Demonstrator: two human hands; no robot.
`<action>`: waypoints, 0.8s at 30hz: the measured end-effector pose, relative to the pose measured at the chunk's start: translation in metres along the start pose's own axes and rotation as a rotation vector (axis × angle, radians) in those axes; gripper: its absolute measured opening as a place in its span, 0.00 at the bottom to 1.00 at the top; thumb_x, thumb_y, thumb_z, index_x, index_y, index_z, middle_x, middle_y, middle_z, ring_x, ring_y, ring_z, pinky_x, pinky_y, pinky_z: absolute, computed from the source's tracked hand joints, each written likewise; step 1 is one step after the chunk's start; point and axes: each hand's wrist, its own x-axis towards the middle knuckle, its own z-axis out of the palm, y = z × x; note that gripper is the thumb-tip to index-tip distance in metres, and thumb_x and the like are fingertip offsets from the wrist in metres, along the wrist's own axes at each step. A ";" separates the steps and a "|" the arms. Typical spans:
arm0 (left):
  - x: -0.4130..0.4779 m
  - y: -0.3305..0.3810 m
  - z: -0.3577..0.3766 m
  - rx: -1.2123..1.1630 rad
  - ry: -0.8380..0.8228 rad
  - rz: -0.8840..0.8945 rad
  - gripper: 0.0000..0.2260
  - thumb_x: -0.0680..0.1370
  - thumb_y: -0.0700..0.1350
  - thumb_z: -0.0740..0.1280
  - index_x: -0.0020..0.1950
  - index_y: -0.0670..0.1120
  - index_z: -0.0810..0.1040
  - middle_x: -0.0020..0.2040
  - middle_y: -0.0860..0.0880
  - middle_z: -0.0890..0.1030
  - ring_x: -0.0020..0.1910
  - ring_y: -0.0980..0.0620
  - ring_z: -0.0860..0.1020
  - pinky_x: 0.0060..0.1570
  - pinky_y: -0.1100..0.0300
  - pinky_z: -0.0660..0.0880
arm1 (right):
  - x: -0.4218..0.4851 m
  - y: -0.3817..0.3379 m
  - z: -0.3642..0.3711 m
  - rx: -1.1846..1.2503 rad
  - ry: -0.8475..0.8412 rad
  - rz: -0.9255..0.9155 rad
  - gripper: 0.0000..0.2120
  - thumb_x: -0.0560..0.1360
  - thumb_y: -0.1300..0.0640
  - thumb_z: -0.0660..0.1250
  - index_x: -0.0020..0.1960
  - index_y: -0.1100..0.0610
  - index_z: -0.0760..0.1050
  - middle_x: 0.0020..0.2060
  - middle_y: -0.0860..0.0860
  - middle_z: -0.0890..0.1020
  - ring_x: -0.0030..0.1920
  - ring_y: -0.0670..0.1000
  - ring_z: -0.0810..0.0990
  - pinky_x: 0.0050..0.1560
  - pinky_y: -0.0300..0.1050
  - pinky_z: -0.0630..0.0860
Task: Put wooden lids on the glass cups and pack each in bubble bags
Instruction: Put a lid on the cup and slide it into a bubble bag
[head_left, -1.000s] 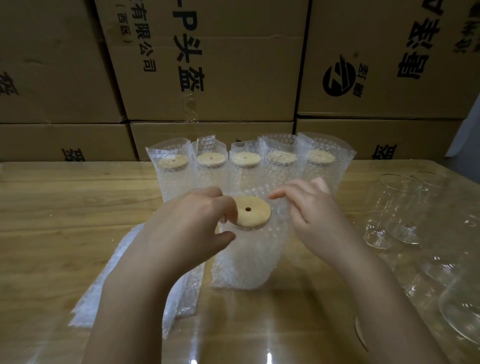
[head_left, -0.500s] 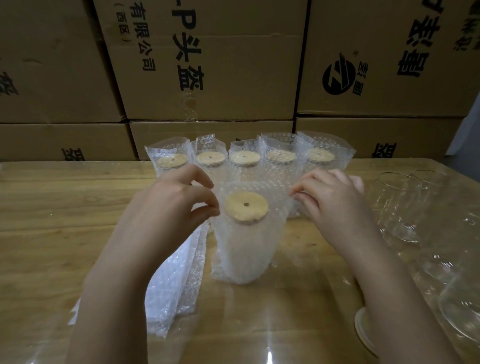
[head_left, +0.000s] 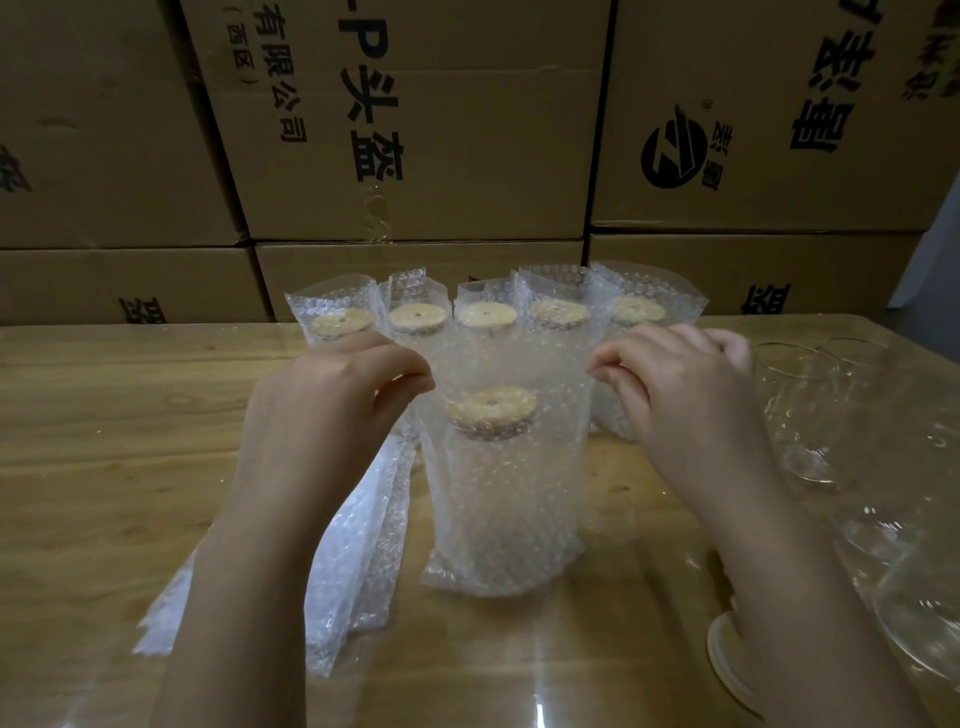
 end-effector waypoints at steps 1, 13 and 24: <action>0.000 0.000 0.000 -0.011 0.000 0.003 0.02 0.74 0.45 0.73 0.42 0.50 0.84 0.39 0.56 0.82 0.30 0.54 0.75 0.24 0.60 0.70 | 0.000 0.000 -0.001 -0.004 -0.002 0.003 0.03 0.75 0.59 0.69 0.44 0.52 0.80 0.43 0.45 0.82 0.48 0.53 0.78 0.52 0.45 0.56; 0.001 0.003 0.005 -0.227 -0.212 -0.024 0.07 0.74 0.50 0.68 0.45 0.52 0.84 0.40 0.57 0.81 0.39 0.60 0.78 0.38 0.50 0.78 | -0.001 -0.034 0.005 0.201 -0.310 -0.180 0.11 0.80 0.58 0.59 0.55 0.50 0.79 0.53 0.42 0.81 0.56 0.44 0.76 0.61 0.45 0.63; 0.001 0.007 -0.001 -0.148 -0.273 -0.016 0.05 0.74 0.51 0.69 0.45 0.54 0.84 0.40 0.58 0.81 0.38 0.61 0.78 0.38 0.51 0.78 | -0.004 -0.029 0.007 0.277 -0.538 -0.011 0.14 0.73 0.41 0.66 0.52 0.47 0.70 0.60 0.41 0.75 0.60 0.43 0.72 0.57 0.46 0.73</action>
